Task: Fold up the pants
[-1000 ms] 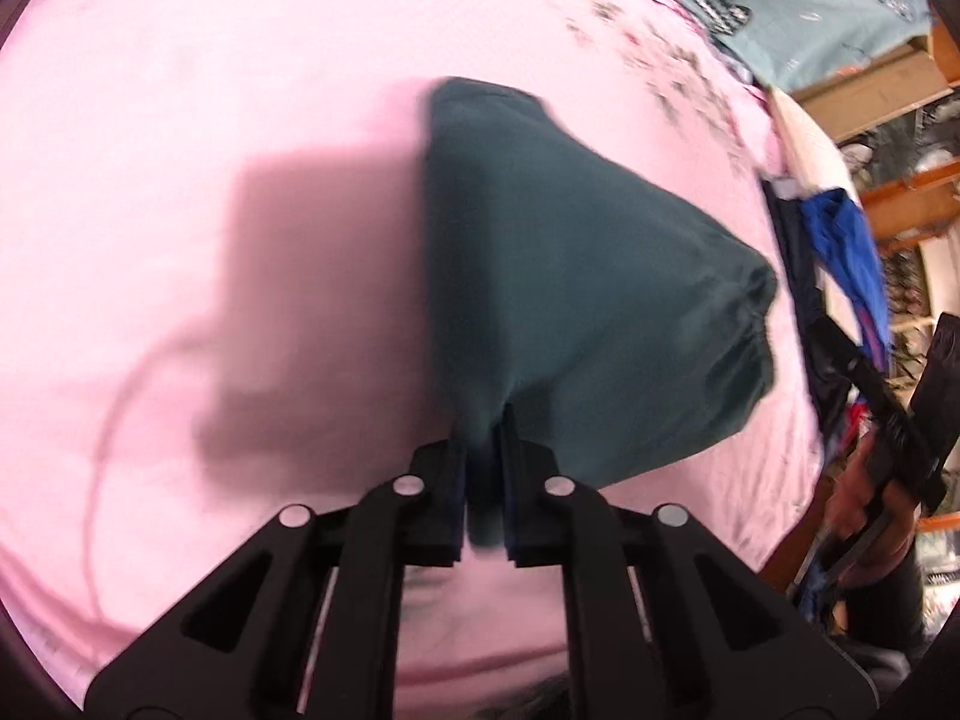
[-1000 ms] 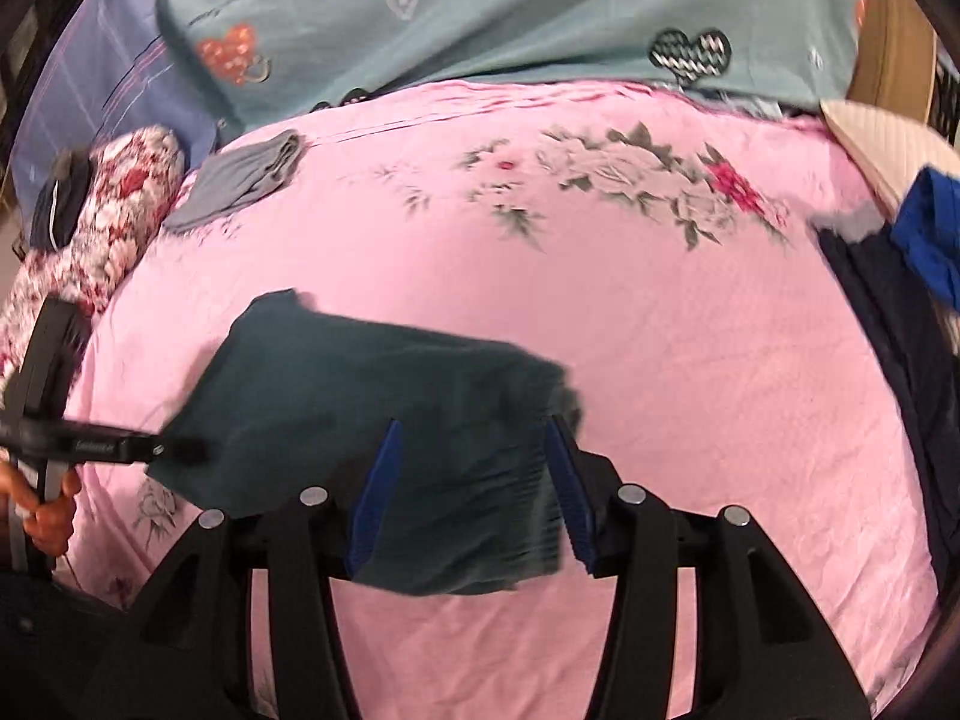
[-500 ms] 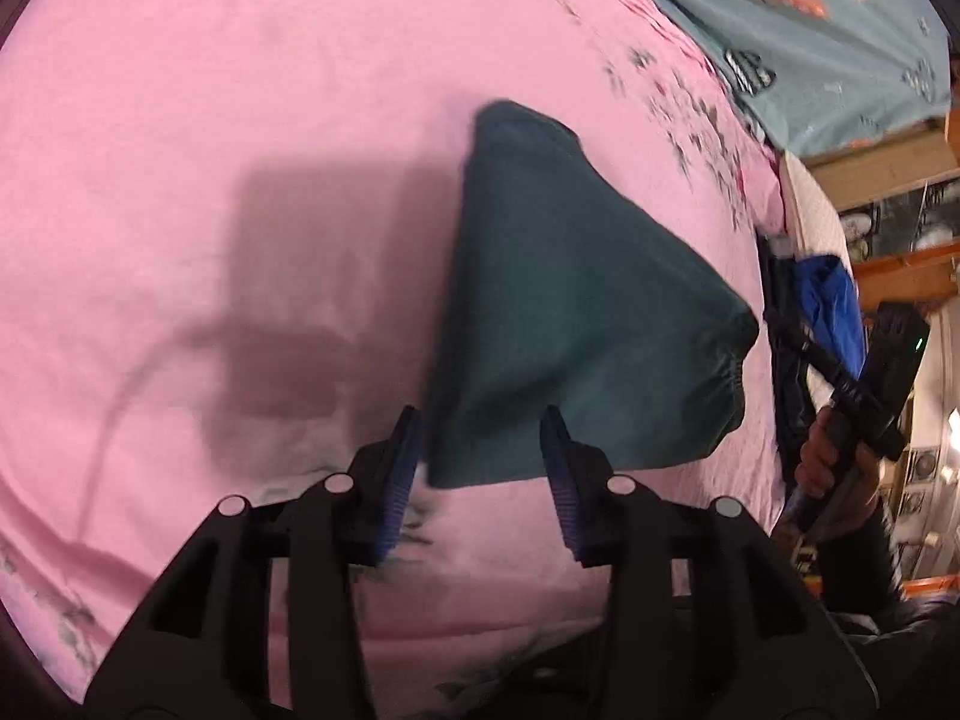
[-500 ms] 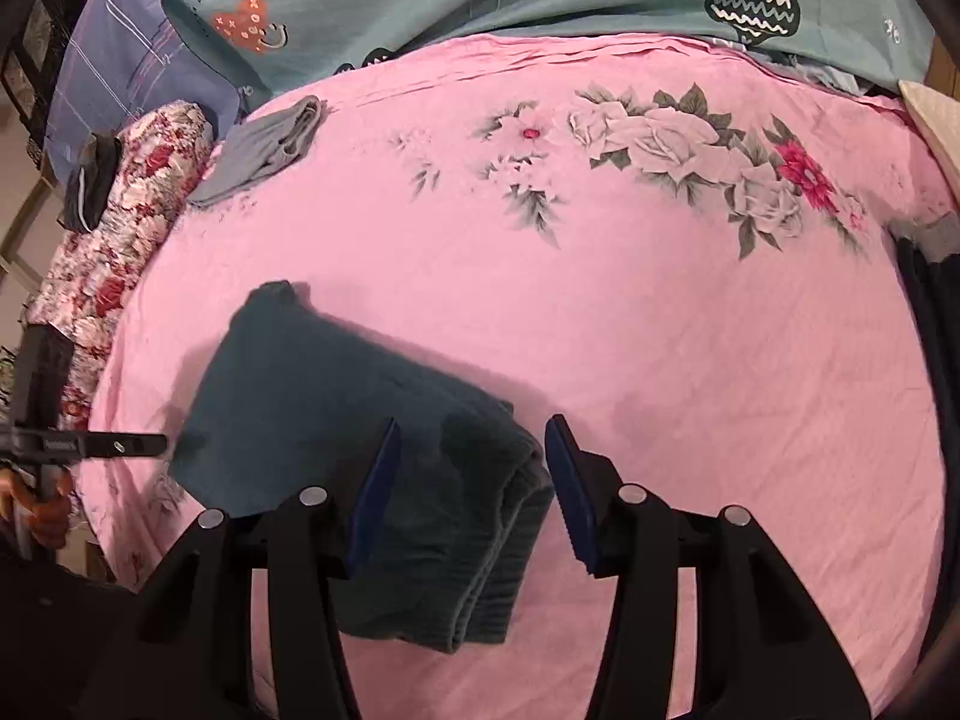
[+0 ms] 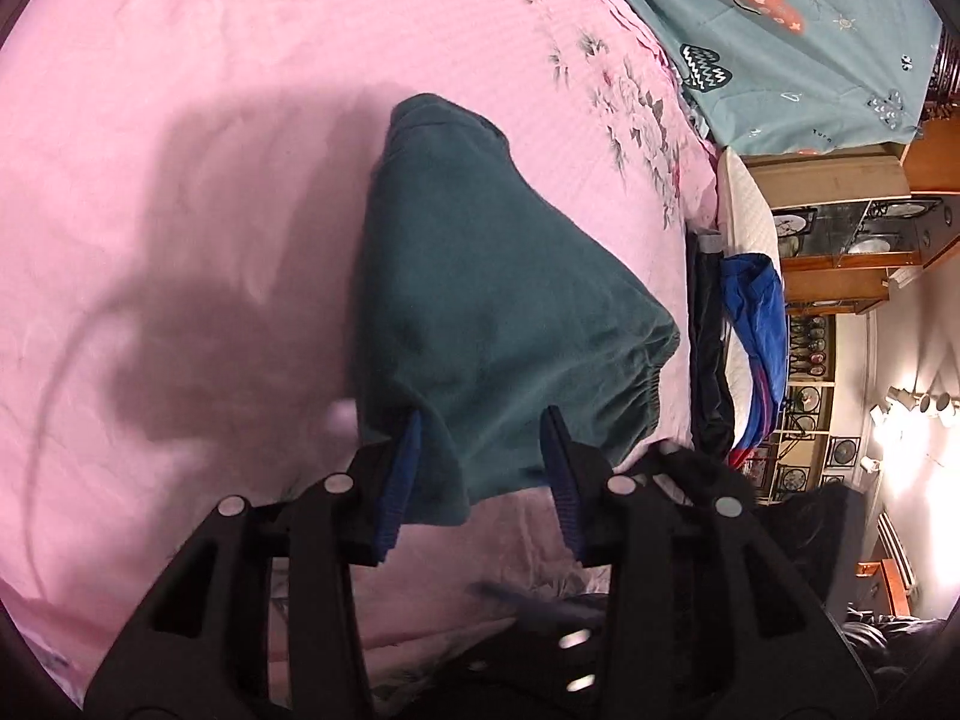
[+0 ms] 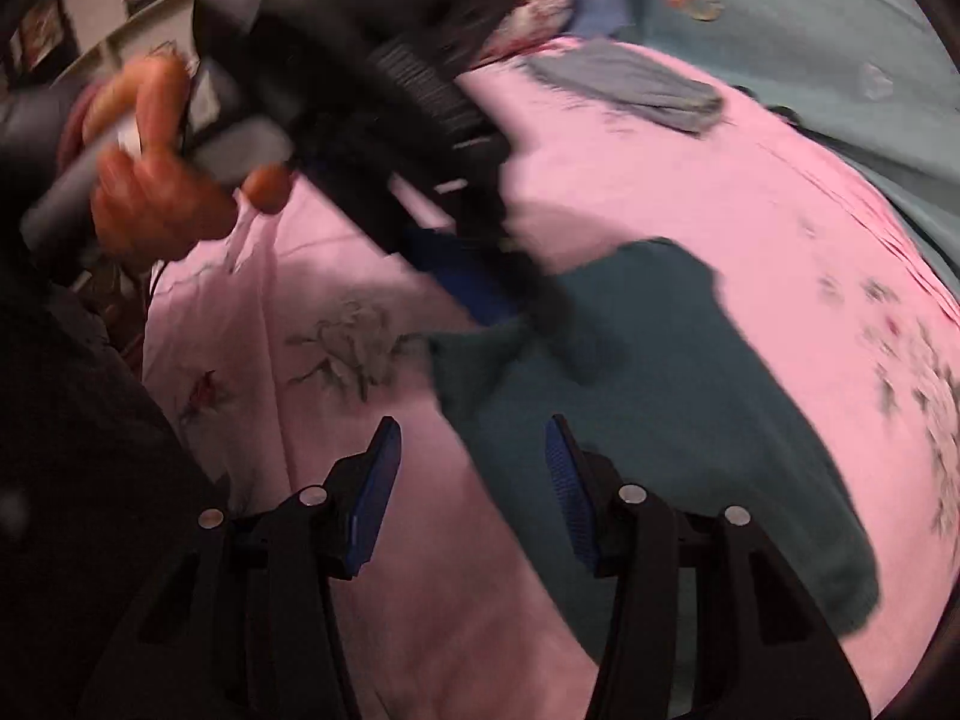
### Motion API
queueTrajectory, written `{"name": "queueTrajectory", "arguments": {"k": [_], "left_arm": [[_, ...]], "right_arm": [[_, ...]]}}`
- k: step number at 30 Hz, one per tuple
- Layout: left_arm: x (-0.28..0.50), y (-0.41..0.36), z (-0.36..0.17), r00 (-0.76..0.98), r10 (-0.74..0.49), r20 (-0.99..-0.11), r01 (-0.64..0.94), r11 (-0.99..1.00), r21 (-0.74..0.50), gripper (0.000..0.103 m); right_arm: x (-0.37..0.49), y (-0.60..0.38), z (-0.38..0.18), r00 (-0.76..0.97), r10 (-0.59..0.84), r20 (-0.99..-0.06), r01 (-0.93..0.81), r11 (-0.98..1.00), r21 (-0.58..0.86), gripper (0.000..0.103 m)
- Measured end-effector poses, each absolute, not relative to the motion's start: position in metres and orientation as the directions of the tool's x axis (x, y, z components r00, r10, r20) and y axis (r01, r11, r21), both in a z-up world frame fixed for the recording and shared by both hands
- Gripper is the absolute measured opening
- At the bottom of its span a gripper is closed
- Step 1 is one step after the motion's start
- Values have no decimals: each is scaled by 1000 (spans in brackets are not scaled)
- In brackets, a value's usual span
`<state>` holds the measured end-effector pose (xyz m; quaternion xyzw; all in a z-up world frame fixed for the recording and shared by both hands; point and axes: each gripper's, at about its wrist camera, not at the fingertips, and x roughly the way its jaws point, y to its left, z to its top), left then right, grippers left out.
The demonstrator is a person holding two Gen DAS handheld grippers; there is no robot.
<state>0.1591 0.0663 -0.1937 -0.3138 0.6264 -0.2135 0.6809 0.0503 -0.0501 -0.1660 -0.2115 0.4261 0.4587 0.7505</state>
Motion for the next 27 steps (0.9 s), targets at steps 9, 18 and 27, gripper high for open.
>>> {"name": "queueTrajectory", "arguments": {"k": [9,18,27], "left_arm": [[150,98,-186,173,-668,-724,-115,716,-689,59],[162,84,-221,52,-817,-574,-256,545,-799,85],[173,55,-227,54,-760,-647,-189,629,-754,12]], "right_arm": [[64,-15,-190,375,368,-851,-769,636,-64,9],[60,-33,-149,449,417,-790,-723,689,-48,9],[57,-33,-156,414,410,-813,-743,668,-41,12]]}}
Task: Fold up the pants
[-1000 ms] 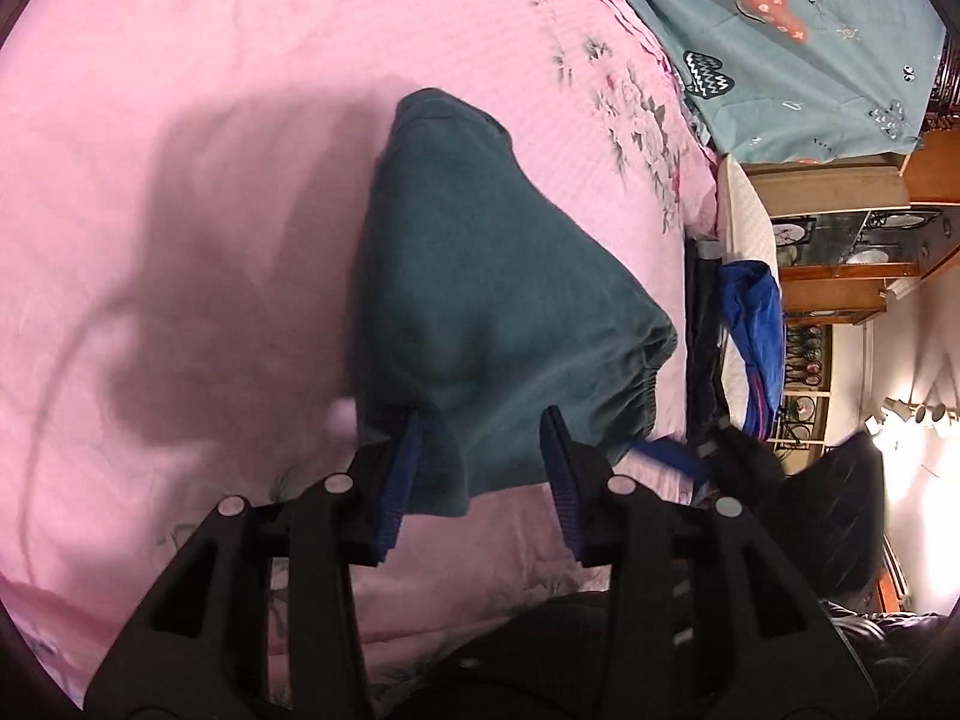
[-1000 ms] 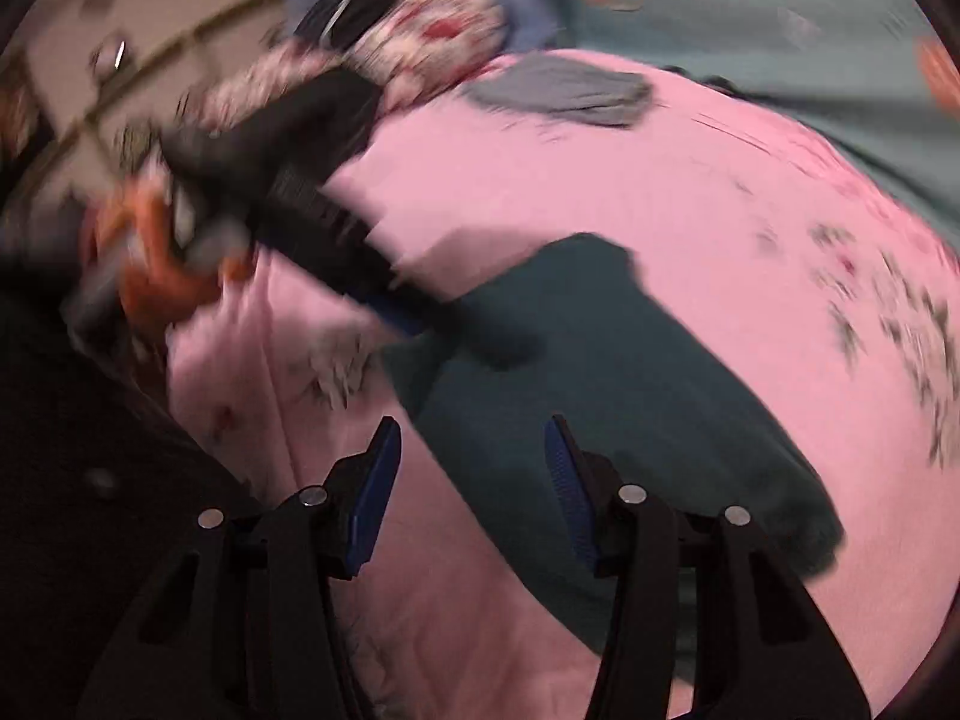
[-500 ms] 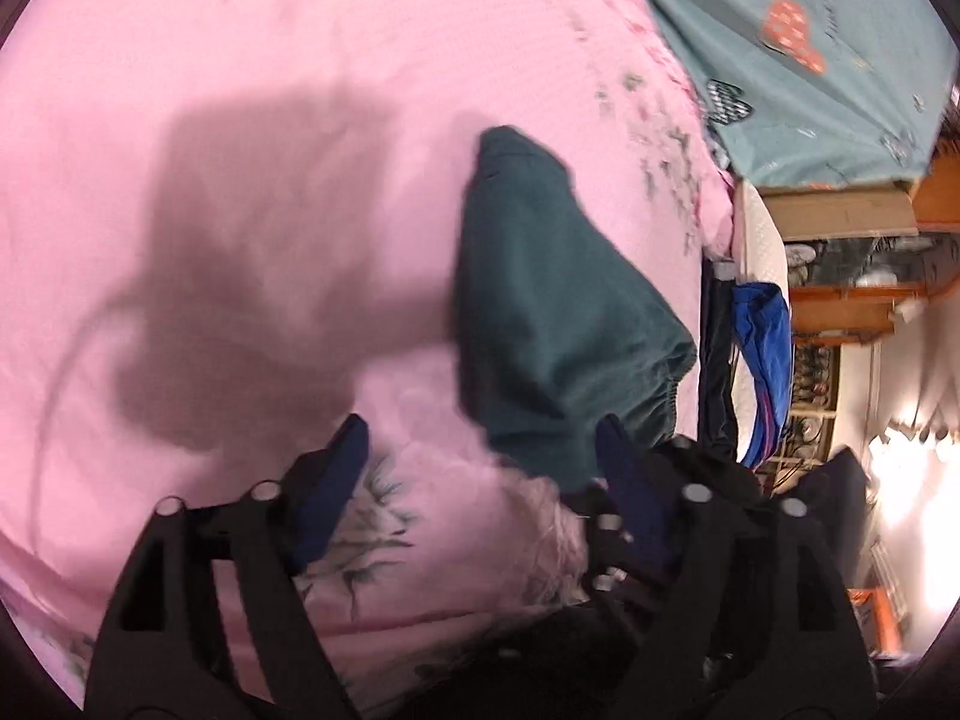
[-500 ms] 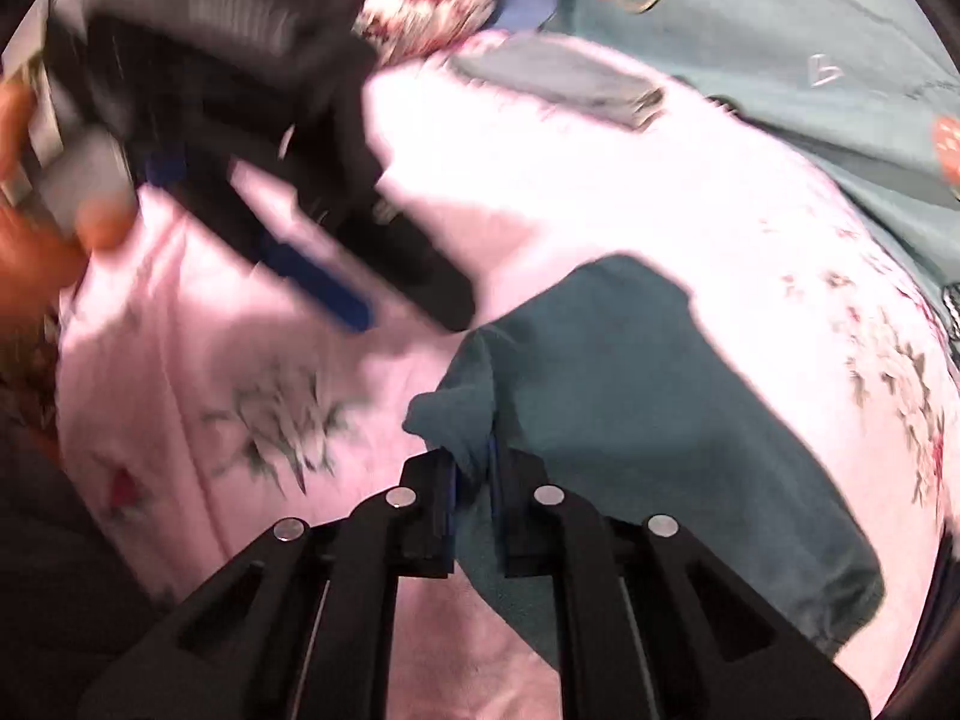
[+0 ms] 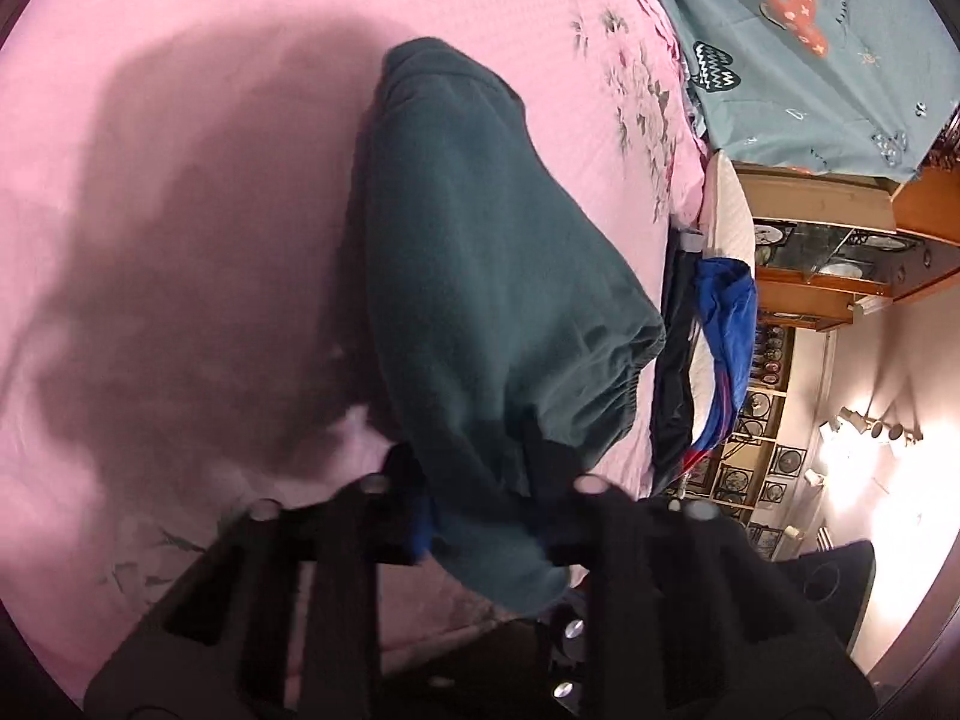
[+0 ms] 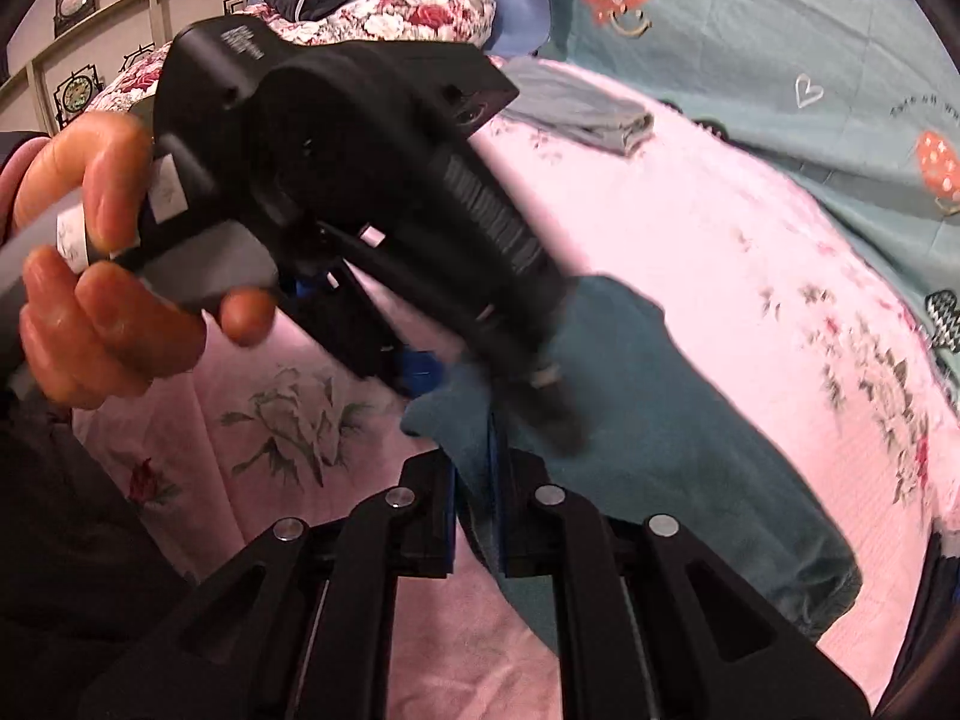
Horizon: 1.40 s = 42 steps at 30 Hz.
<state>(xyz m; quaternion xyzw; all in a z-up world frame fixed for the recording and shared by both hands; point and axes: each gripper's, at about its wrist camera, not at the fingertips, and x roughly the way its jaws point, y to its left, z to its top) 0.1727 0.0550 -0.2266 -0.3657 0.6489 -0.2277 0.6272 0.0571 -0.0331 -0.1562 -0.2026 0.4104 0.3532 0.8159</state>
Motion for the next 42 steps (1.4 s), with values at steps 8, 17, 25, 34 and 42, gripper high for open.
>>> {"name": "queueTrajectory", "arguments": {"k": [8,17,25,34,42], "left_arm": [[165,55,-212,99,-712,-695,-150,679,-718,11],[143,60,-215,97,-642,-761,-194,737,-647,11],[145,57,-230,82,-603,-794,-290,747,-598,12],[146,57,-235,69,-589,-805,-334,747,-575,14],[150,56,-238,61,-598,-799,-345,739,-579,16]], "right_arm": [[84,-142,-127,484,390,-783,-505,856,113,48],[153,-257,-153,393,398,-829,-326,903,279,56],[172,-248,-186,133,542,-830,-495,761,418,56],[199,-234,-203,4,623,-783,-518,671,531,56],[195,-226,-204,17,604,-797,-528,682,506,45]]}}
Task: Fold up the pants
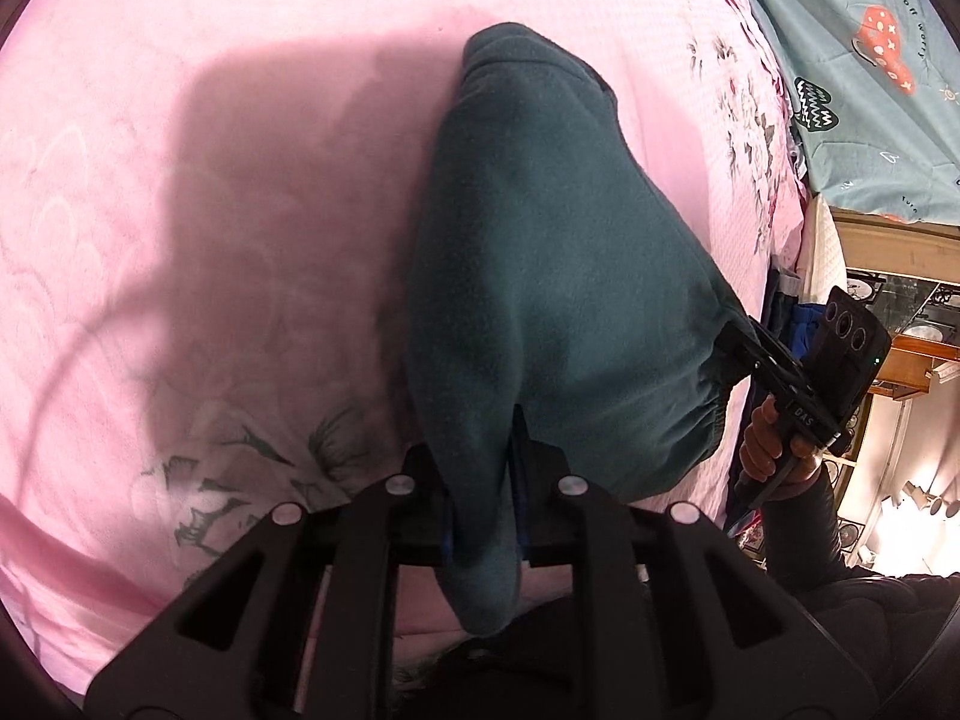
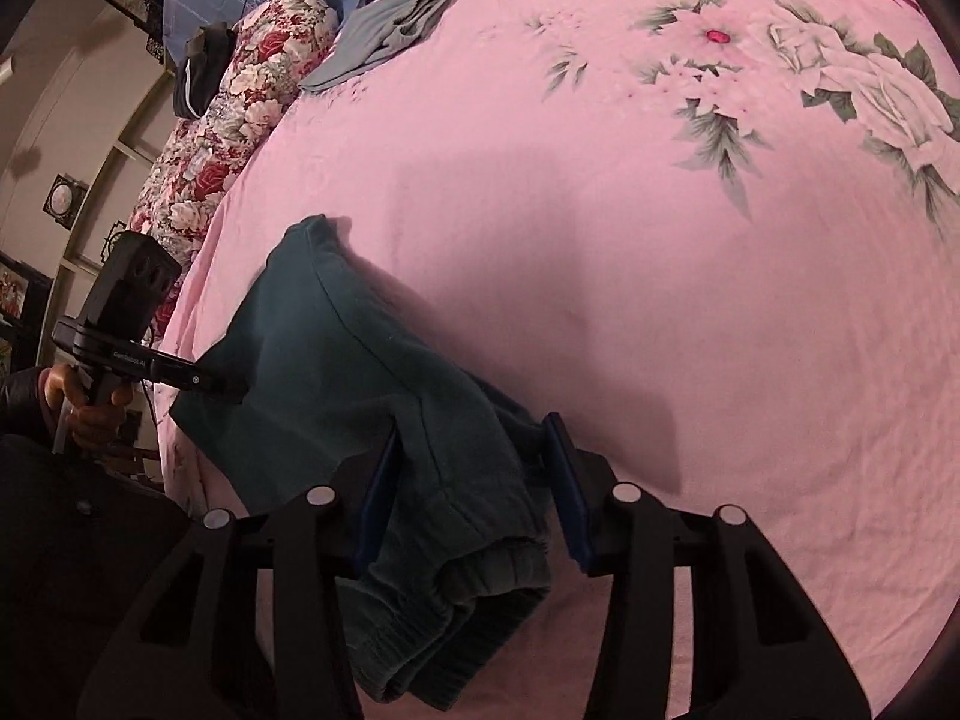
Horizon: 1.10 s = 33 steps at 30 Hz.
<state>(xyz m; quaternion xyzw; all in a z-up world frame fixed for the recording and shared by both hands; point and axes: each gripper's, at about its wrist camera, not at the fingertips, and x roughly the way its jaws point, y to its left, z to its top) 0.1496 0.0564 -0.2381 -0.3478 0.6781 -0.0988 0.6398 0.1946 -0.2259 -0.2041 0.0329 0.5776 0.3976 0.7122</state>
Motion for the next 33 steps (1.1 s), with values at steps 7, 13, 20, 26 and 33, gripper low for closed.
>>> {"name": "queueTrajectory", "arguments": {"k": [7,13,20,26,33], "left_arm": [[150,52,-236,60,-581,-812,-325,758,-566,16],[152,38,-226,76,-547,-834,-274,792,-545,35],[151,14,-213,105,-433,-895,-137,885,-445,24],[137,15,-194,192,-386,-902,-111,905,-411,14],[111,26,-150,321,-298,-899,-68,939,-336,13]], "right_arm": [[187,-224,-202,48,580,-813,-512,713,479,29],[165,-204,-183,176,473,-864,-578,760,298,24],[143,-195,-164,303,443,-844,-588,784,200,21],[120,-189,-144,403,420,-813,-617,781,97,20],[97,-166,-115,521,408,-750,-678,731,-74,20]]}}
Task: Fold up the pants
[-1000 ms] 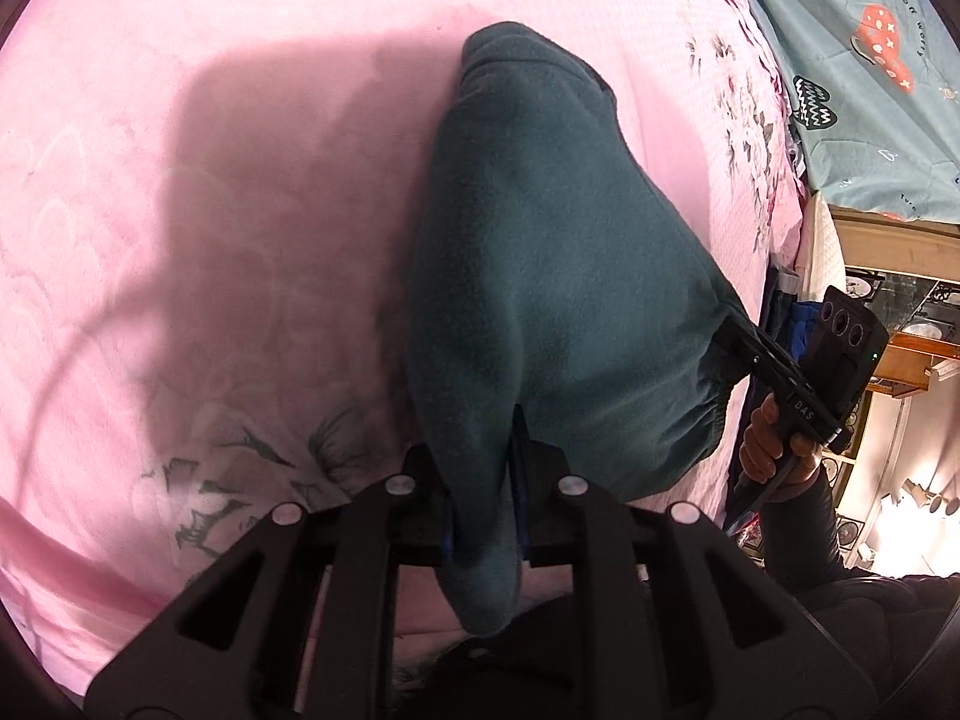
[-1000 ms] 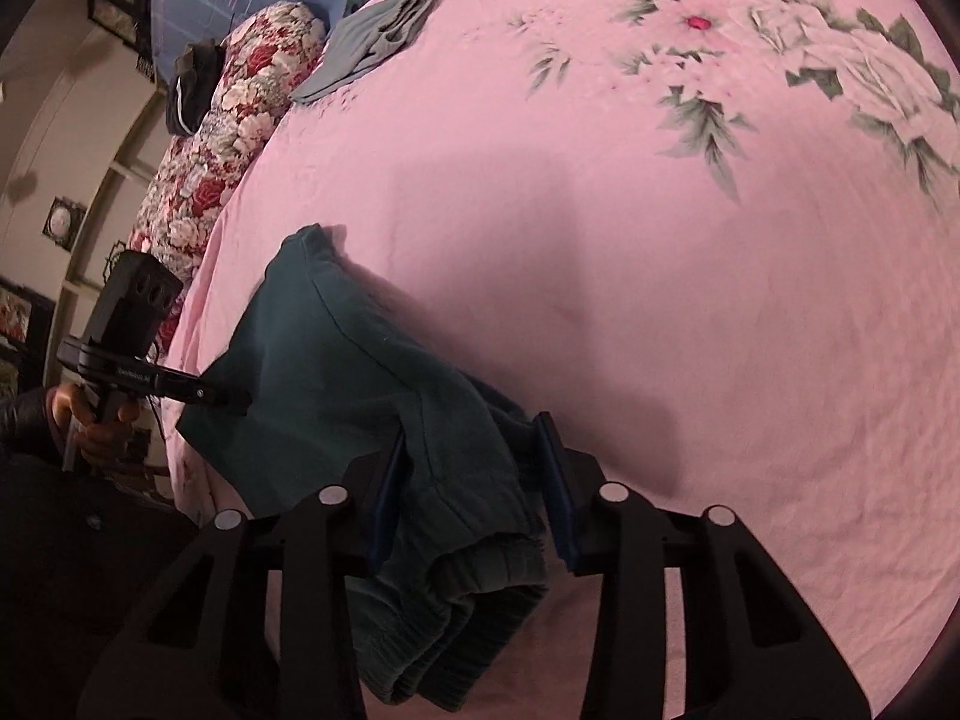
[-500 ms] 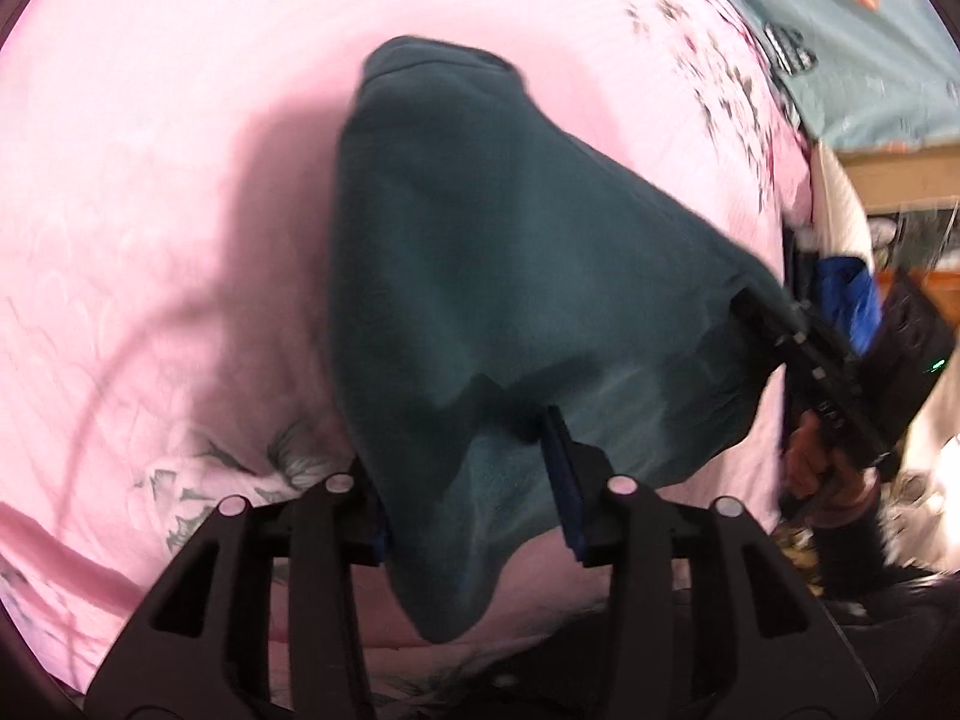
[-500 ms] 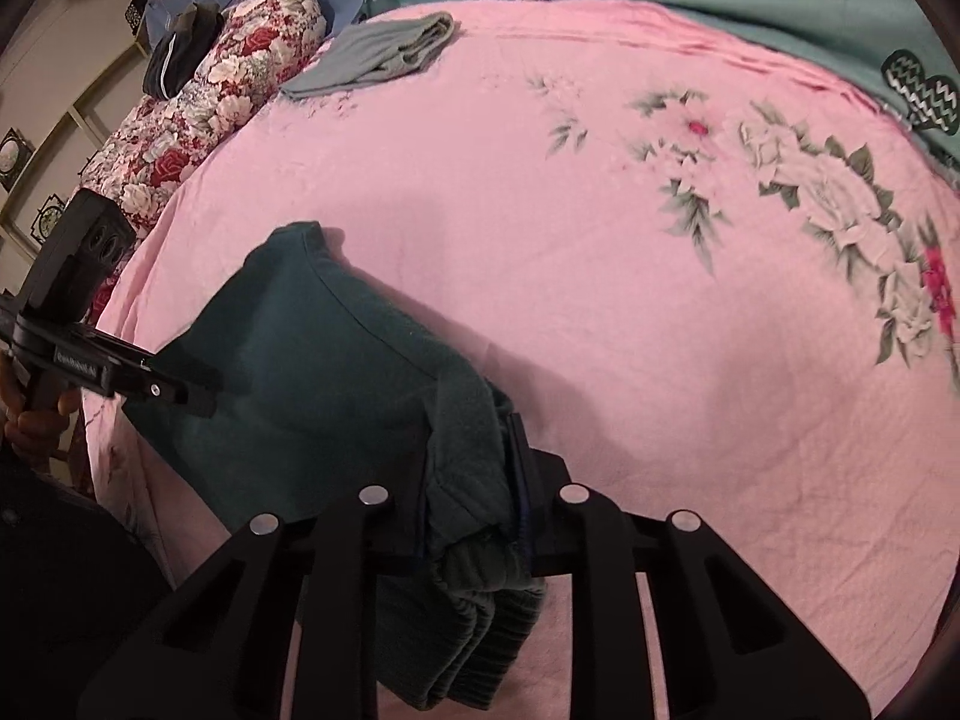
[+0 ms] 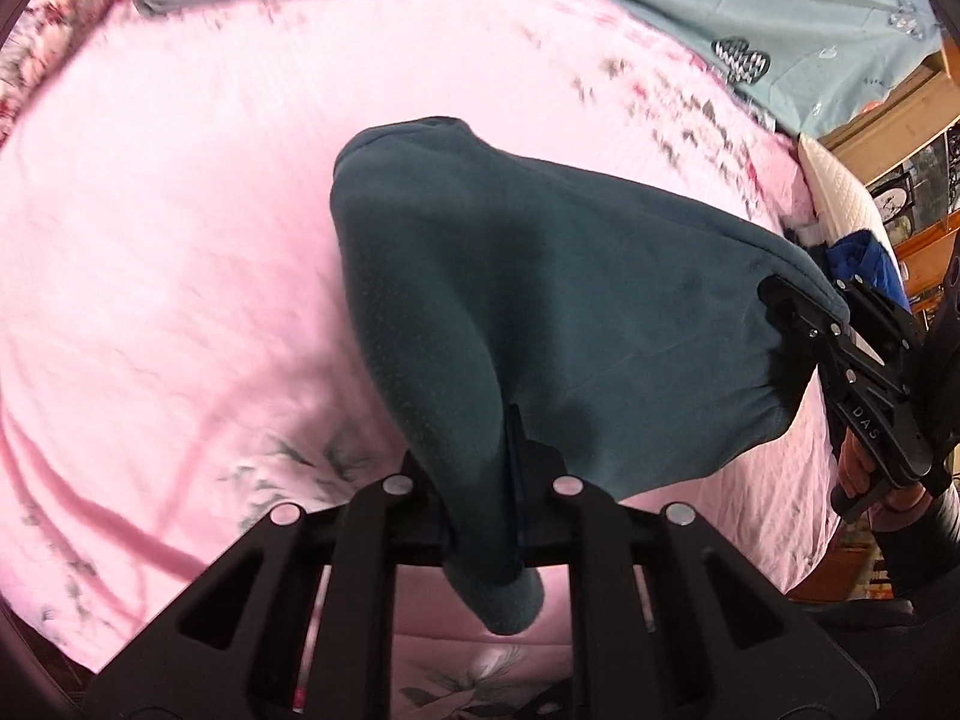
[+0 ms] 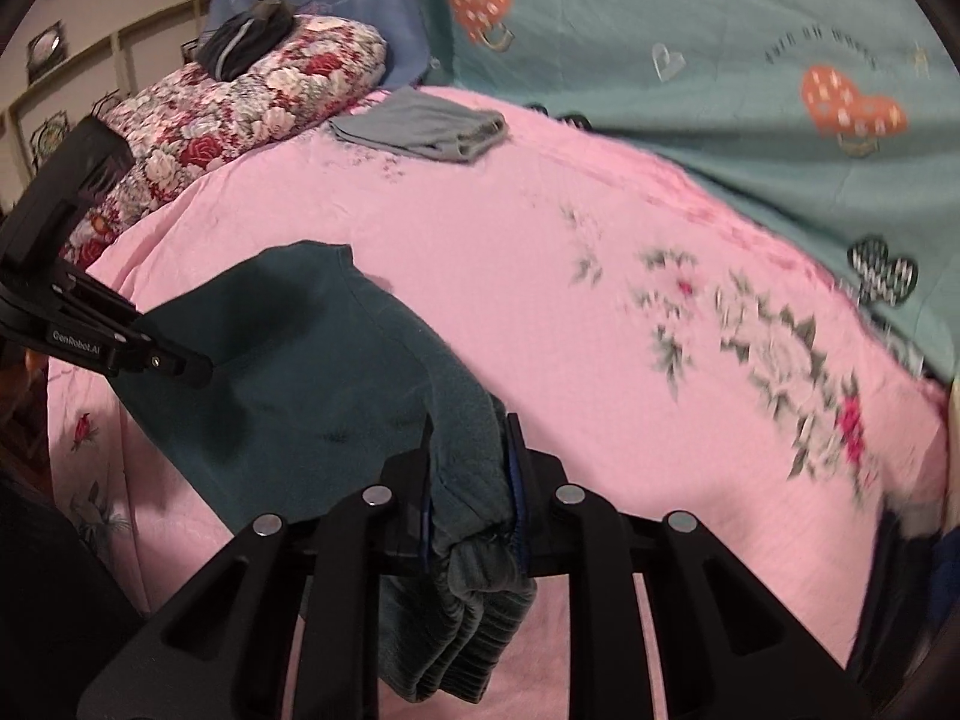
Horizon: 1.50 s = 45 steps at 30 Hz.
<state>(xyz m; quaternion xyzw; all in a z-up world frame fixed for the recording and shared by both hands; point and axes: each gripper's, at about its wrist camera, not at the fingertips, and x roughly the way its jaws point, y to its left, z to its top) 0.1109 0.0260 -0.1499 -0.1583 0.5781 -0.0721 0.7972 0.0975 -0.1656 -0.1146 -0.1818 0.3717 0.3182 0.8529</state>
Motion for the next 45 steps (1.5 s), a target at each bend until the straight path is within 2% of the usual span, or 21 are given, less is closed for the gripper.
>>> {"name": "queueTrajectory", "arguments": {"k": [10,18,23,33,41,42,43,45], "left_arm": [[131,130,-91,481,-297,-825,19,944,-328,13],[217,246,-47,592,-282,-755,112,956,-270,13],[283,297,-38,619,-243,-747,99,968,-233,13],[387,353,-83,589,-235,-773,38,964,-264,13],[426,364,-154,506,-241,-828,3,961,-277,14],[430,365,-163,495,-242,-835,-3,960,-280,17],[432,366,-169,492,-241,-837,-9,959,-282,25],[433,369,-173,501,-240,-832,-22,957,-289,30]], "right_arm": [[118,-69,-67,667,365,-650,-637,731,-243,20],[204,67,-23,775,270,-572,-547,739,-392,20],[278,129,-9,759,250,-602,-529,776,-344,20],[397,196,-45,716,170,-677,-528,766,-367,20],[460,192,-111,594,156,-789,-549,796,-255,21],[466,189,-122,574,153,-804,-548,801,-239,22],[472,186,-130,552,153,-820,-546,810,-216,25],[482,180,-141,524,167,-835,-536,827,-171,34]]}}
